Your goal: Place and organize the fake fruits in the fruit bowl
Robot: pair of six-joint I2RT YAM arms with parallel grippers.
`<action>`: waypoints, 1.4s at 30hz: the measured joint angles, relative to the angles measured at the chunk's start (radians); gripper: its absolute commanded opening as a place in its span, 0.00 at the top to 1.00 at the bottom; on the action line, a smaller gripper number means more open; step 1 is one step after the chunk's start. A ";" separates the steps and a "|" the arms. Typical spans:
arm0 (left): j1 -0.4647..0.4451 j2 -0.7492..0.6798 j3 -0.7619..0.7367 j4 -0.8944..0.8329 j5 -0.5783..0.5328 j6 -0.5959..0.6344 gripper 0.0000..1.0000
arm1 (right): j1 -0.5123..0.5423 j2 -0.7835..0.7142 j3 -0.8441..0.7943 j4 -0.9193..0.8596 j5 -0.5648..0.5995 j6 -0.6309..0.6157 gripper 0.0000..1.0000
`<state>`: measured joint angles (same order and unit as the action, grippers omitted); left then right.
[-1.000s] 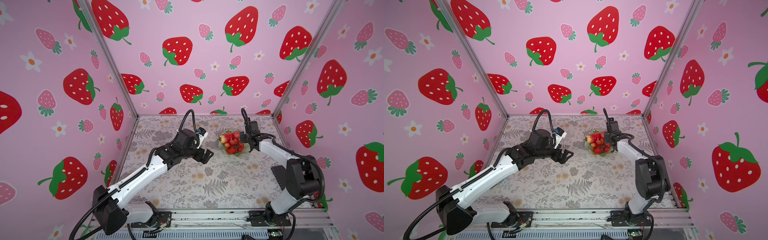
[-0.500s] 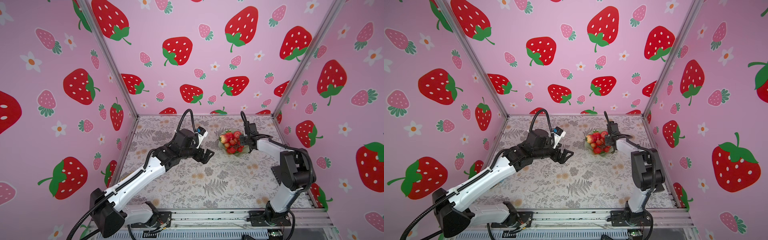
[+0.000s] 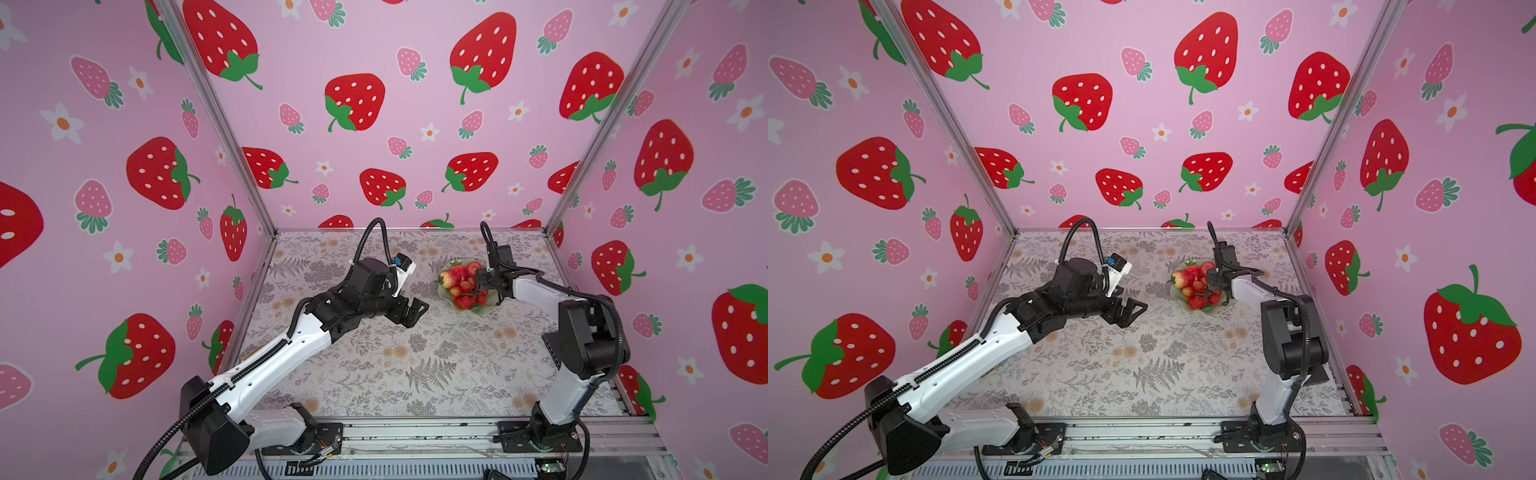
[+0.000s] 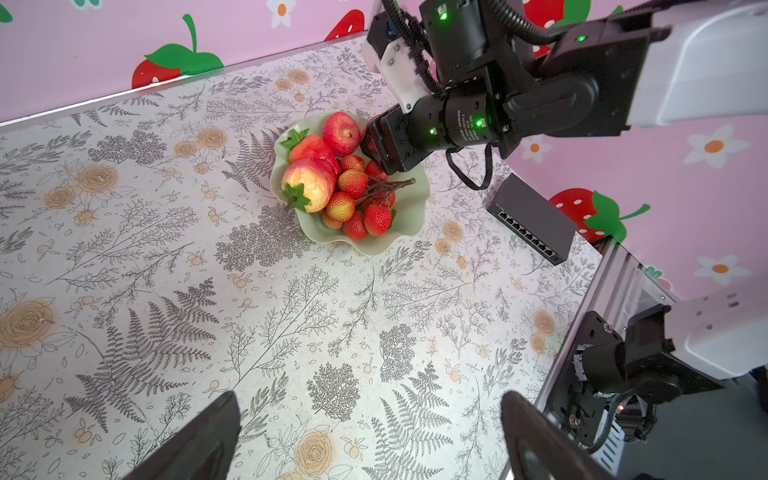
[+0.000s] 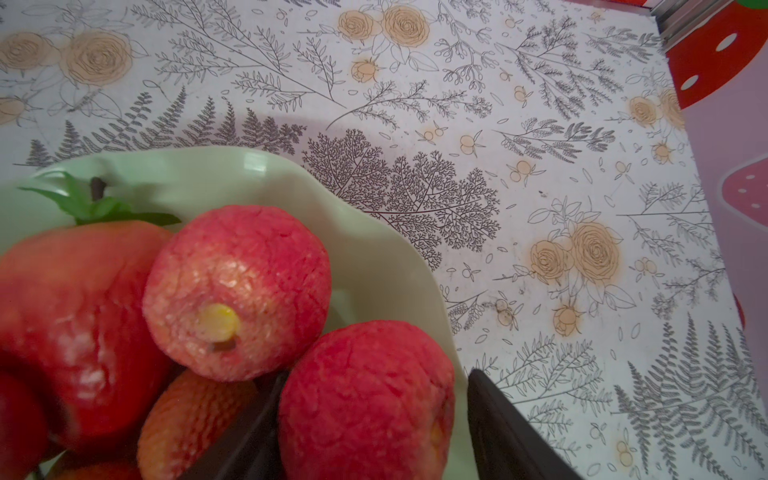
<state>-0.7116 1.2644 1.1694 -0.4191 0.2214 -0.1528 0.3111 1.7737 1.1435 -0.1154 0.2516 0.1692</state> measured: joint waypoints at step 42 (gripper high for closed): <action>0.562 0.120 -0.711 0.862 -0.772 0.083 0.01 | -0.159 -0.872 -1.057 0.780 0.262 0.071 0.00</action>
<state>-0.1501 1.3842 0.4587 0.4431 -0.5503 -0.0696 0.1516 0.9016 0.0868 0.6647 0.5137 0.2398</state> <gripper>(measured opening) 0.990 0.995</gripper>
